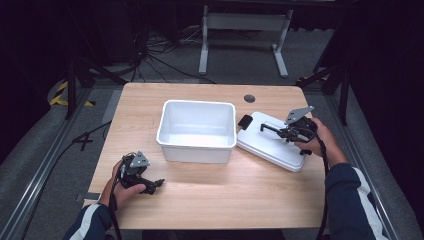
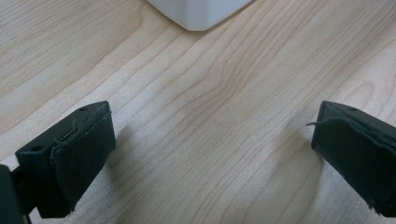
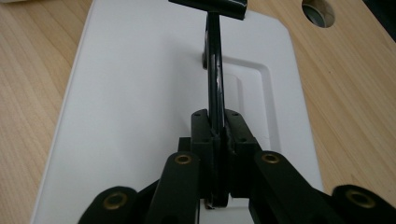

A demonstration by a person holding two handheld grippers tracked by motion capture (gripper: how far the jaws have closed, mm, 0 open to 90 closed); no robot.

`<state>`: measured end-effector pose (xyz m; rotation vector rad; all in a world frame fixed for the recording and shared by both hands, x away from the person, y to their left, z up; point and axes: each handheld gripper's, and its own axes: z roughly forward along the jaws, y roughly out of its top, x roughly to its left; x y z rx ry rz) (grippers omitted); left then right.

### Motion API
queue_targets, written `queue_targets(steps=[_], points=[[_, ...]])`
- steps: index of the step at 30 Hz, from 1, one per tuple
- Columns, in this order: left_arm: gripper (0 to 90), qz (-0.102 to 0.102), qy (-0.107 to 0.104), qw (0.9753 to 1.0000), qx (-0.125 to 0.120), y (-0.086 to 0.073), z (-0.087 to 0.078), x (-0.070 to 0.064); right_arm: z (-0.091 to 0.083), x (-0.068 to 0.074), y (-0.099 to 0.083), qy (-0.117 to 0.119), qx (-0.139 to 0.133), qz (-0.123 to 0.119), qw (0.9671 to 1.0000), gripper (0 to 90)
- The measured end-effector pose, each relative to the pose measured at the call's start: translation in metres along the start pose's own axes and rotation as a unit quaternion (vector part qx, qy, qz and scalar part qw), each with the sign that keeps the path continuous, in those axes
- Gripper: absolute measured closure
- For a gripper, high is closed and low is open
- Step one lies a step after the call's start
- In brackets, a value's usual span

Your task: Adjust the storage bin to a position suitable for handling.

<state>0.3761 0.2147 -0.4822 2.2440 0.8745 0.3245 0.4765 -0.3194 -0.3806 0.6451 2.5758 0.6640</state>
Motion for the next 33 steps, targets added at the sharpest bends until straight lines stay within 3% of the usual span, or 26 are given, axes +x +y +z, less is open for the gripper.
queue_targets(steps=[12,17,22,28,33], points=[[0.2,-0.001,0.0,1.0,0.0,0.0,0.0,0.0,0.02,-0.005,-0.006,0.003,0.001,0.019,0.9998,84.6],[0.2,-0.001,0.0,1.0,0.0,0.0,0.0,0.0,0.021,-0.007,-0.007,0.008,-0.007,0.027,0.9996,84.4],[0.2,0.0,0.0,1.0,0.0,0.0,0.0,0.0,0.015,-0.005,-0.006,0.002,-0.009,0.029,0.9995,77.5],[0.2,0.0,0.0,1.0,0.0,0.0,0.0,0.0,0.003,-0.001,-0.001,0.007,-0.038,0.033,0.9987,68.5],[0.1,0.0,-0.001,1.0,0.0,0.0,0.0,0.0,-0.002,0.001,0.002,0.005,-0.044,0.042,0.9981,63.0]])
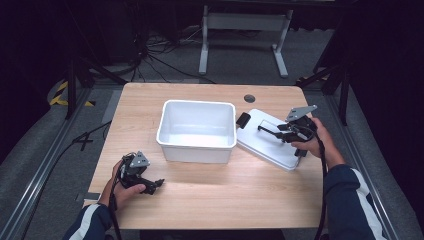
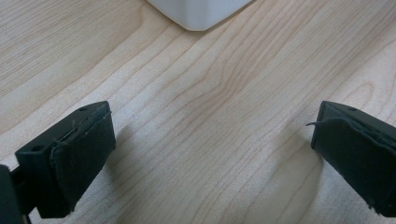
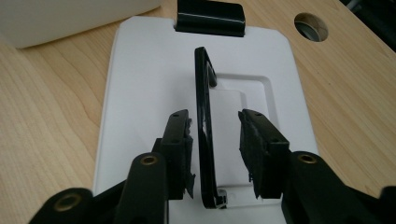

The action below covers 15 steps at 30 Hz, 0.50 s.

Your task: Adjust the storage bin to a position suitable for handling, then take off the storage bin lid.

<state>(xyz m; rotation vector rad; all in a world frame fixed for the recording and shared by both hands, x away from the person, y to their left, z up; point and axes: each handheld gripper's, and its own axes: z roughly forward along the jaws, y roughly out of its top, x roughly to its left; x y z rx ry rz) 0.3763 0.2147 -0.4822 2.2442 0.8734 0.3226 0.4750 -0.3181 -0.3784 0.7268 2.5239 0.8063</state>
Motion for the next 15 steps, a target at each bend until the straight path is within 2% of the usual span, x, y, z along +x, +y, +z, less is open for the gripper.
queue_targets(steps=[15], points=[[0.3,0.001,0.002,1.0,0.0,0.0,0.0,0.0,-0.019,0.012,0.002,-0.004,-0.015,0.018,0.9997,49.4]])
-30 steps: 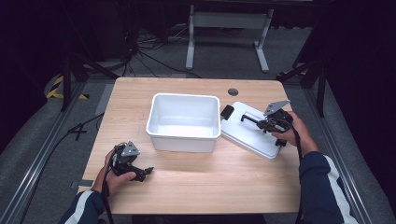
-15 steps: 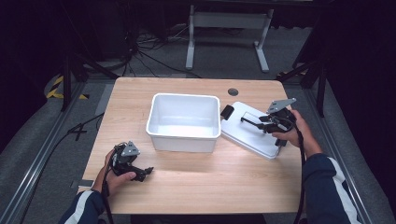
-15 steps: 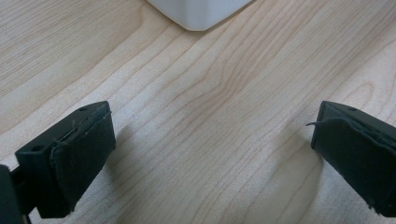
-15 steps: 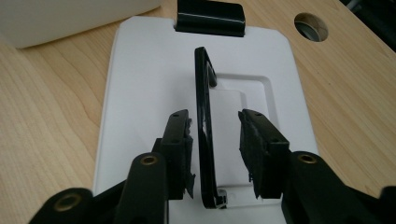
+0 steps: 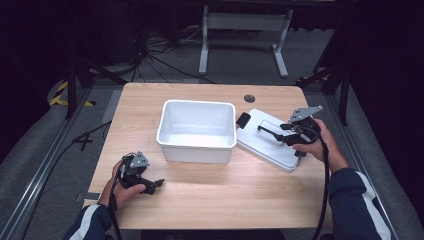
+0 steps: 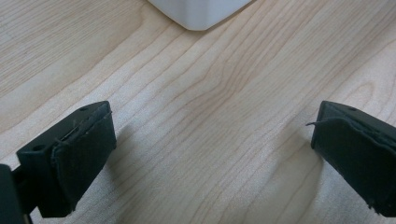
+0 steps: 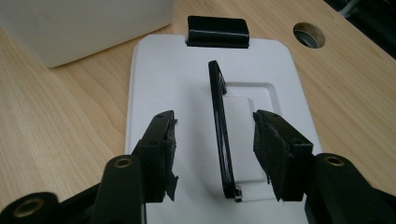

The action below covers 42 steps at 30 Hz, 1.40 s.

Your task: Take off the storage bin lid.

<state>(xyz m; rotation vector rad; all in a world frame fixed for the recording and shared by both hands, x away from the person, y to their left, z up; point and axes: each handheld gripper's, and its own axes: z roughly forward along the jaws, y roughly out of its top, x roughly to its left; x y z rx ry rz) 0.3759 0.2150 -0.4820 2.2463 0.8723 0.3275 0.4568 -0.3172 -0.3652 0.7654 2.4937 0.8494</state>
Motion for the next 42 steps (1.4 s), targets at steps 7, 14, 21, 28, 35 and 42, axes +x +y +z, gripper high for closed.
queue_targets(steps=[7,14,21,28,35,42], points=[[0.1,0.004,-0.002,1.0,-0.001,0.001,0.001,0.001,-0.01,0.007,-0.002,-0.003,0.0,-0.002,1.0,50.6],[0.1,0.004,-0.002,1.0,-0.003,0.001,0.001,0.001,-0.017,0.017,-0.008,-0.011,0.0,-0.001,0.9999,46.5],[0.1,0.004,-0.003,1.0,-0.003,0.001,0.001,0.001,-0.028,0.024,-0.015,-0.021,-0.011,0.012,0.9996,42.4],[0.1,0.004,-0.003,1.0,-0.003,0.001,0.001,0.001,-0.029,0.031,-0.02,-0.024,-0.006,0.012,0.9996,37.0],[0.2,0.004,-0.002,1.0,-0.003,0.001,0.001,0.001,-0.032,0.041,-0.03,-0.032,-0.007,0.009,0.9994,32.0],[0.2,0.004,-0.002,1.0,-0.003,0.001,0.001,0.001,-0.036,0.045,-0.047,-0.039,-0.013,0.013,0.9991,31.0]])
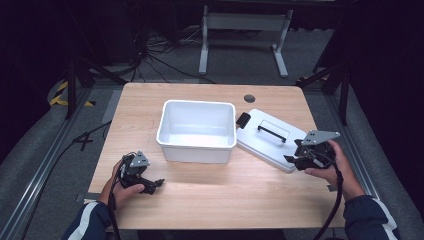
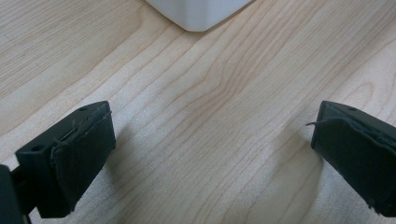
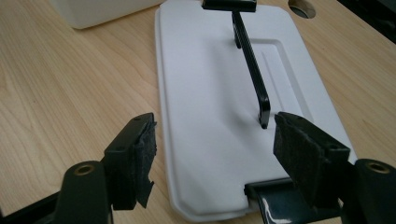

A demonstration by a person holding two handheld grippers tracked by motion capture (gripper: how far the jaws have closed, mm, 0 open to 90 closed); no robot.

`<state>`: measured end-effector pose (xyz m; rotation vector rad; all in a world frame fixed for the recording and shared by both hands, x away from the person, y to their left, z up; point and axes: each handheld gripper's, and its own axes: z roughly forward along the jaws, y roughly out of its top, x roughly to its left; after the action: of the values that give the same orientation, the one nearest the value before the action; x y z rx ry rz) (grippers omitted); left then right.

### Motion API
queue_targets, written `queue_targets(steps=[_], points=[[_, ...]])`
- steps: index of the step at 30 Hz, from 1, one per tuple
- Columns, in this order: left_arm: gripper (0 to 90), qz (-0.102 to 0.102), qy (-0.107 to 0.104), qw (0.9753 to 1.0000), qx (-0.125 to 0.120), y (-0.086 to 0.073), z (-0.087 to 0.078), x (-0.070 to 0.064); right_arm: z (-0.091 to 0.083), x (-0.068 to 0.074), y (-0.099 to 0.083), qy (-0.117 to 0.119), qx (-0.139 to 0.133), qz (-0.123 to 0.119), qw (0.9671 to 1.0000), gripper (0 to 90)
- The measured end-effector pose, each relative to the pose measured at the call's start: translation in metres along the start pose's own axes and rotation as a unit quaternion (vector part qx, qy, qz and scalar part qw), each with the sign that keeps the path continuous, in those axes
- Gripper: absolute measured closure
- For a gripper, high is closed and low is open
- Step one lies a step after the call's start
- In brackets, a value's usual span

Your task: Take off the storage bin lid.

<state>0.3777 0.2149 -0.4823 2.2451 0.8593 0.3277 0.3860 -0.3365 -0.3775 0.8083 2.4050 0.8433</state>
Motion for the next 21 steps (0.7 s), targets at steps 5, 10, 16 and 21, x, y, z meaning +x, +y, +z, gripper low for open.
queue_targets(steps=[5,10,16,21], points=[[0.2,0.0,0.0,1.0,0.0,0.0,0.0,0.0,-0.003,0.002,-0.012,-0.007,-0.002,-0.003,1.0,31.0],[0.2,0.0,0.0,1.0,0.0,0.0,0.0,0.0,-0.006,0.006,-0.025,-0.006,-0.001,0.003,1.0,30.6],[0.2,0.0,0.0,1.0,0.0,0.0,0.0,0.0,-0.004,0.011,-0.041,-0.009,0.009,0.002,0.9999,30.3],[0.2,0.0,0.0,1.0,0.0,0.0,0.0,0.0,0.001,0.014,-0.058,-0.004,0.013,0.014,0.9998,29.9]])
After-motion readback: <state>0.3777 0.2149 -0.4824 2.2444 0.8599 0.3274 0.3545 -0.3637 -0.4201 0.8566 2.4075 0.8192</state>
